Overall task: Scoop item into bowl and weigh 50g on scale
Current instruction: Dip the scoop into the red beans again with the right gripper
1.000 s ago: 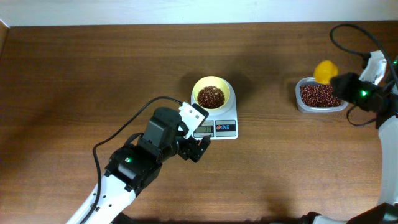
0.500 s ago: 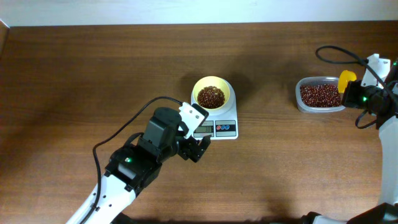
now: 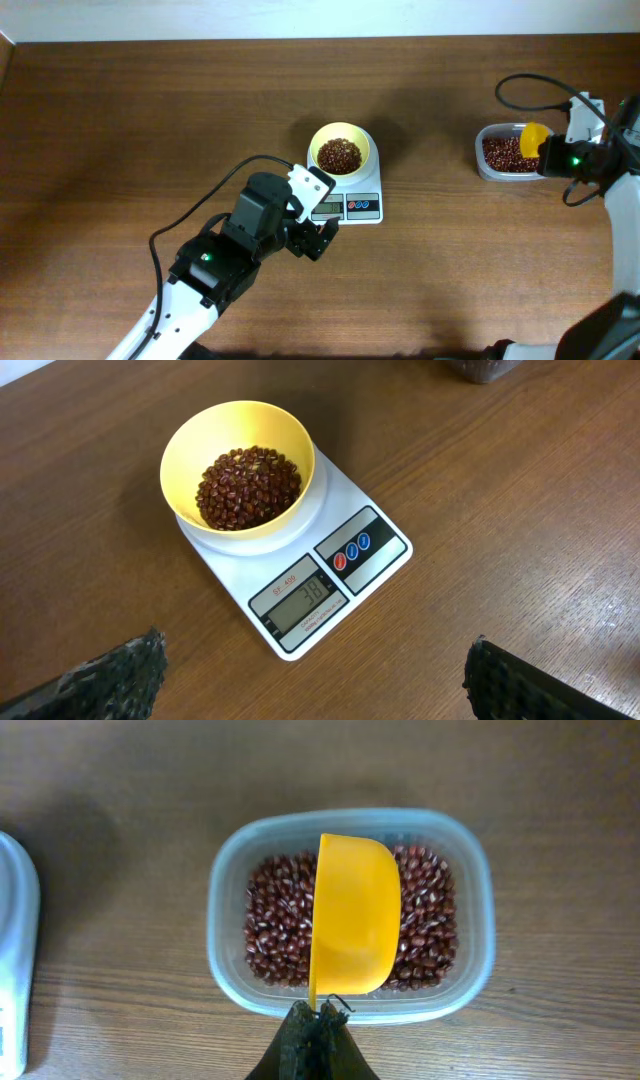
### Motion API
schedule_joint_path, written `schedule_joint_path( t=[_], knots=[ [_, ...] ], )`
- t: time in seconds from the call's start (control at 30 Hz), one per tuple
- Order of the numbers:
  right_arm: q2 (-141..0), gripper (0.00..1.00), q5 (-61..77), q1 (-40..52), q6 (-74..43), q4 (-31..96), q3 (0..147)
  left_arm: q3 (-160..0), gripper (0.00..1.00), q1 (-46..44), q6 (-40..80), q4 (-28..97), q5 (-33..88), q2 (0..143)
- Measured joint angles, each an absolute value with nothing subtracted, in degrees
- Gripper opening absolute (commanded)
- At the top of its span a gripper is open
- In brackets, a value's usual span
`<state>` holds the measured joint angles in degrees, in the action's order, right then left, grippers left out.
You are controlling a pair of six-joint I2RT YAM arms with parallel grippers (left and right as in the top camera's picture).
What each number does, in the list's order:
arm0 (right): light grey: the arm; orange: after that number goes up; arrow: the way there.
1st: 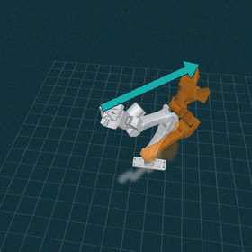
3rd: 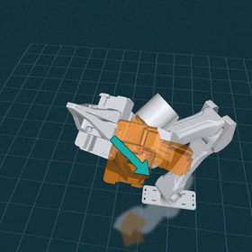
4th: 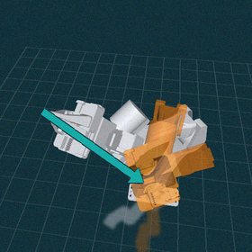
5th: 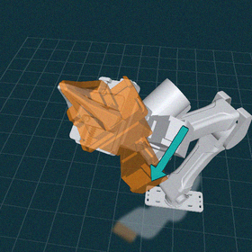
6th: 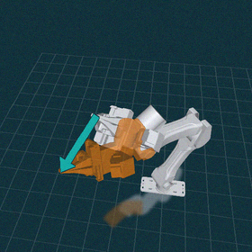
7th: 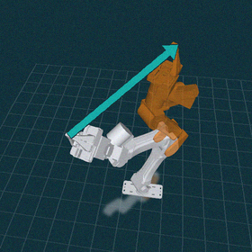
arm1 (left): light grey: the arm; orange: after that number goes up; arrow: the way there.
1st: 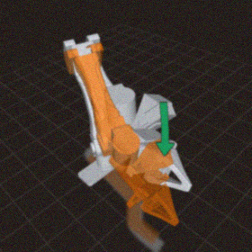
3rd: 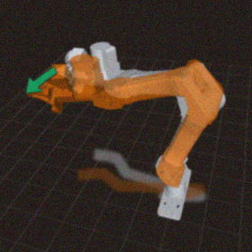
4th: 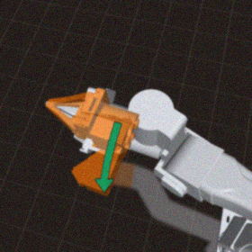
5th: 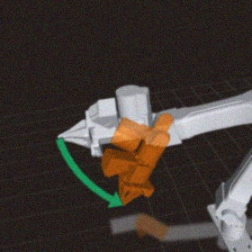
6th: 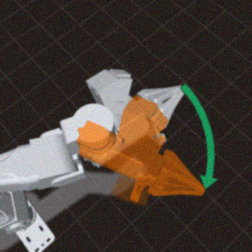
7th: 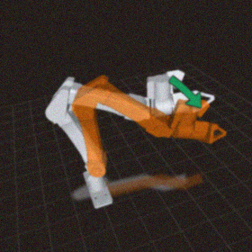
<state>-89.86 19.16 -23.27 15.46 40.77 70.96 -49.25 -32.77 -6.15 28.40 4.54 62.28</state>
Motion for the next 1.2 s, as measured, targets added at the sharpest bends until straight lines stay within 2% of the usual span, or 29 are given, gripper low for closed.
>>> schedule_joint_path(
  t=[0.6, 0.9, 1.2],
  knots=[
    [-93.9, 0.04, 20.9, -23.3, 18.3, 41.8, 71.0, -49.3, 0.99, -32.8, -6.2, 28.4, 4.5, 62.3],
    [-93.9, 0.04, 20.5, -23.3, 19.7, 36.8, 71.0, -49.3, 0.99, -32.8, -6.2, 28.4, 4.5, 62.3],
    [-93.9, 0.04, 14.8, -23.3, 21.0, 37.5, 71.0, -49.3, 0.99, -32.8, -6.2, 28.4, 4.5, 62.3]
  ],
)
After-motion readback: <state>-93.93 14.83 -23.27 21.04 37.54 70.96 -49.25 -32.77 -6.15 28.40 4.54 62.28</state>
